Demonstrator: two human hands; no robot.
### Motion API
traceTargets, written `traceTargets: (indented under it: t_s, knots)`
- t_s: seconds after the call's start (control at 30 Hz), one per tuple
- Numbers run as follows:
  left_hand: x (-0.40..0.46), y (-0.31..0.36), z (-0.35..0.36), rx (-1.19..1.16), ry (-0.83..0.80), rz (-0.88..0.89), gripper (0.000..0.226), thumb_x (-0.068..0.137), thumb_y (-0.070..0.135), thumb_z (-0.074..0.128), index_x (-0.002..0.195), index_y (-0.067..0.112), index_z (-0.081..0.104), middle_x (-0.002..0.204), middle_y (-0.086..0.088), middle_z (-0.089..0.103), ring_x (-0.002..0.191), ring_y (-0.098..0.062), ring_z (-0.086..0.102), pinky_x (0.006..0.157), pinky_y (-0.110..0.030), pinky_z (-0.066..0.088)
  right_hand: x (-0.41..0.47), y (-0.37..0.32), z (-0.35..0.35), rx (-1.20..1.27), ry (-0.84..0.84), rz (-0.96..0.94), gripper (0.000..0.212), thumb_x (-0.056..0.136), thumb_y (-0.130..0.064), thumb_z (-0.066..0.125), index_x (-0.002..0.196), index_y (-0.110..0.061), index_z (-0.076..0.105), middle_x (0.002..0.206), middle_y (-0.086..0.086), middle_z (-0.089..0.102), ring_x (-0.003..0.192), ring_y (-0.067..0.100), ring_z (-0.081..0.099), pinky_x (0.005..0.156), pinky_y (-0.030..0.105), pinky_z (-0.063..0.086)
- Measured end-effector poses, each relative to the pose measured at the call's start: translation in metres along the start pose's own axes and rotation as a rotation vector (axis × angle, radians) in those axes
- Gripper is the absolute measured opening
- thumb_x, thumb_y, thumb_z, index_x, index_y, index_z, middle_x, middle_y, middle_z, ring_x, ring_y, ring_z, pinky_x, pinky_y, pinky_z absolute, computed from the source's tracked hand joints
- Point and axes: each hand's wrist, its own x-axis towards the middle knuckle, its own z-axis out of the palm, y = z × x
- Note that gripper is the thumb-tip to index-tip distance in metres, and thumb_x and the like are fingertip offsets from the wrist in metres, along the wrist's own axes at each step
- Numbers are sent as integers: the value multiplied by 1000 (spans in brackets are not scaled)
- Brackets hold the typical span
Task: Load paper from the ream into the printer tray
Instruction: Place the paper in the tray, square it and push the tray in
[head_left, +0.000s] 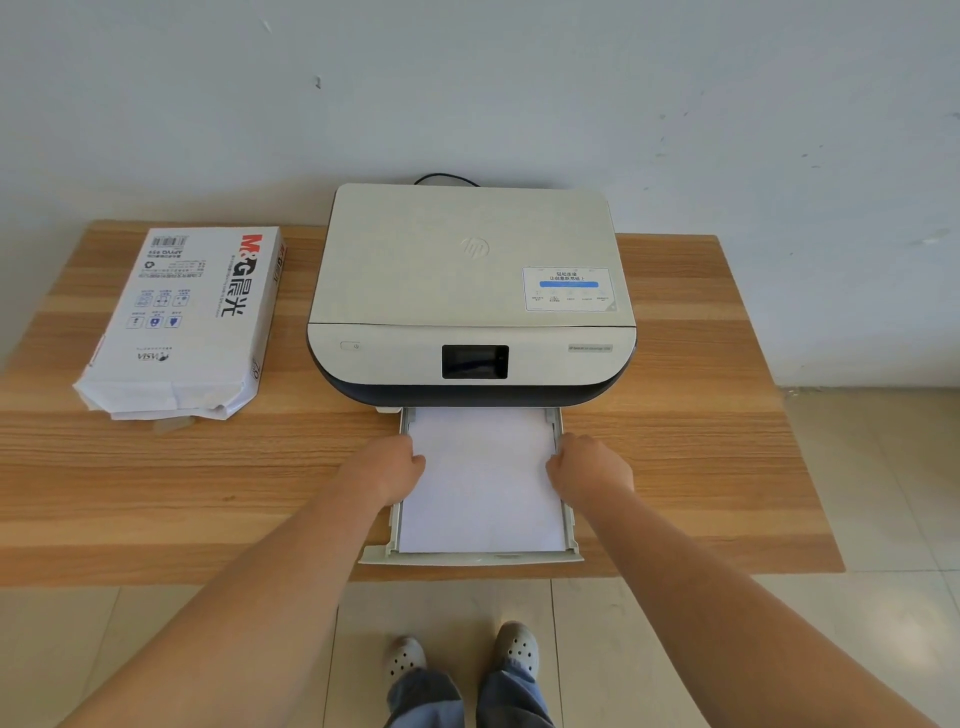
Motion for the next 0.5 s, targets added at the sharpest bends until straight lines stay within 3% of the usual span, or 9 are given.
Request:
traceTargets:
  t_s: [0.13,0.27,0.5]
  knots:
    - [-15,-3,3,61,100,87,33,95,46,44,109,18,55,96,1,62,83,-15,58,67,-28,47,-15,3,6,-22,105,-157,37,96,-40,41,123,-18,50,120,4,56,102,25,56,79,38,50]
    - [-30,-15,20,146,220,232,47,92,53,46,129,23,48,129,3,52,118,-18,47,96,-34,42,-33,9,21,-85,164,-337,54,93,-52,43,139,-25,37,140,0,42,128,22,40,105,39,37]
    - [-57,-27,56,232,206,326,72,85,65,44,144,26,31,151,5,28,139,-18,24,113,-38,23,-57,17,44,-144,117,-410,74,87,-69,35,148,-29,22,159,0,17,147,23,10,118,43,13]
